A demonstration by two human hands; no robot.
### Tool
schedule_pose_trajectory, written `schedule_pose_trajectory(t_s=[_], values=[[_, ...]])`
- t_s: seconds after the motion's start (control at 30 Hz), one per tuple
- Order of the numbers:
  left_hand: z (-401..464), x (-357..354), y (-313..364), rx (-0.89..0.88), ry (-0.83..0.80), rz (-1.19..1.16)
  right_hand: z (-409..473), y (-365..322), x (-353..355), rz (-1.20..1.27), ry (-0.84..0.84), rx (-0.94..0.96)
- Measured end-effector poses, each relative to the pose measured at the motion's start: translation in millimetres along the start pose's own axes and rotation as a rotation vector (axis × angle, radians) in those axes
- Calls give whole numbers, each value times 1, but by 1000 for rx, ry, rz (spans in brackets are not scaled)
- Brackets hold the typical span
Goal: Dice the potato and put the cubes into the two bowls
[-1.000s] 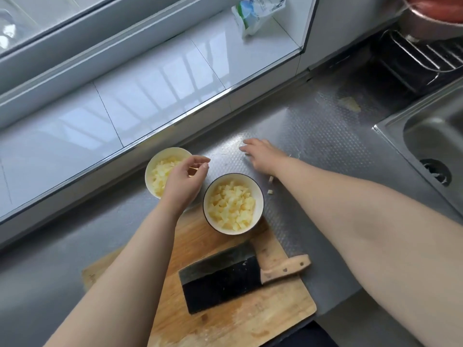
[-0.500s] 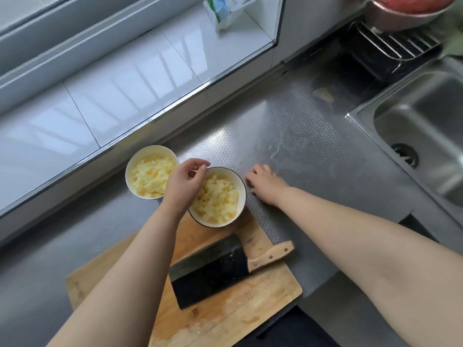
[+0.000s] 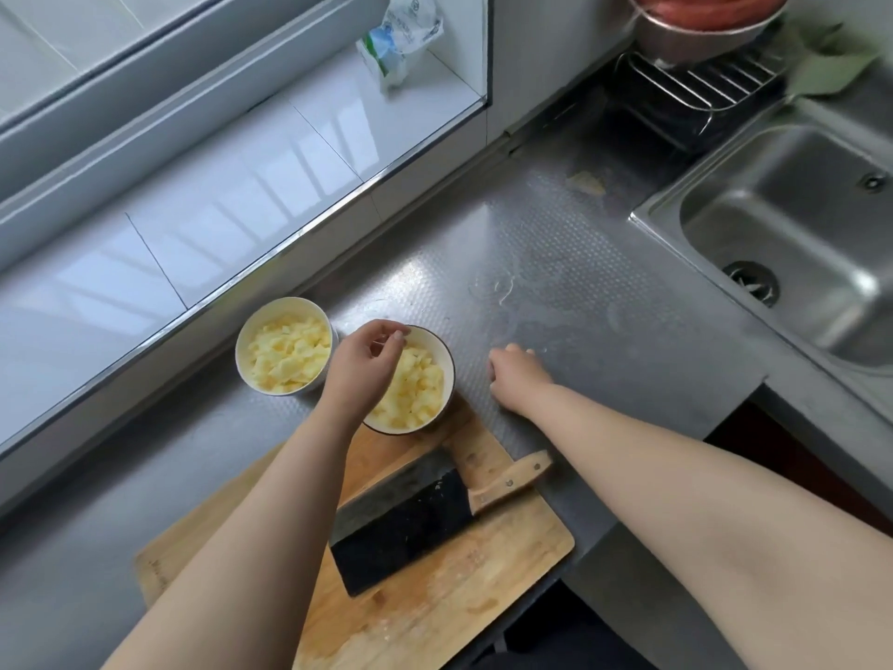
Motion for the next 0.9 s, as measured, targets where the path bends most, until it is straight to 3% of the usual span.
schedule_pose_trajectory(t_s=[0.07,0.2,0.33,0.47,0.63,0.77,0.83,0.9], values=[[0,-6,6,-11,-1,-19,-2,11,10,435,-49,-136],[1,-24,27,-50,-42,-40,-22,35,32,1617,-277,-380],[4,-50,48,-78,-108,-71,-48,86,41,2163,-236,-574],[4,-76,63,-122,-187,-83,-73,160,65,2398,-5,-641],[-8,-97,79,-180,-248,-69,-123,285,139,2480,549,-690],[-16,-105,91,-218,-281,-78,-157,317,168,2436,910,-799],[-18,-106,94,-222,-293,-86,-160,316,163,2433,995,-841],[-21,-105,98,-234,-300,-88,-158,301,151,2475,971,-803]])
Point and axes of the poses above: each hand's wrist, its own z-axis towards the middle knuckle, its own x-axis out of the back of the hand, y = z × x, the point moved 3 cm from there along z, towards the middle knuckle, and after that the axes turned 14 degrees about -x, right-handed, at the moved point
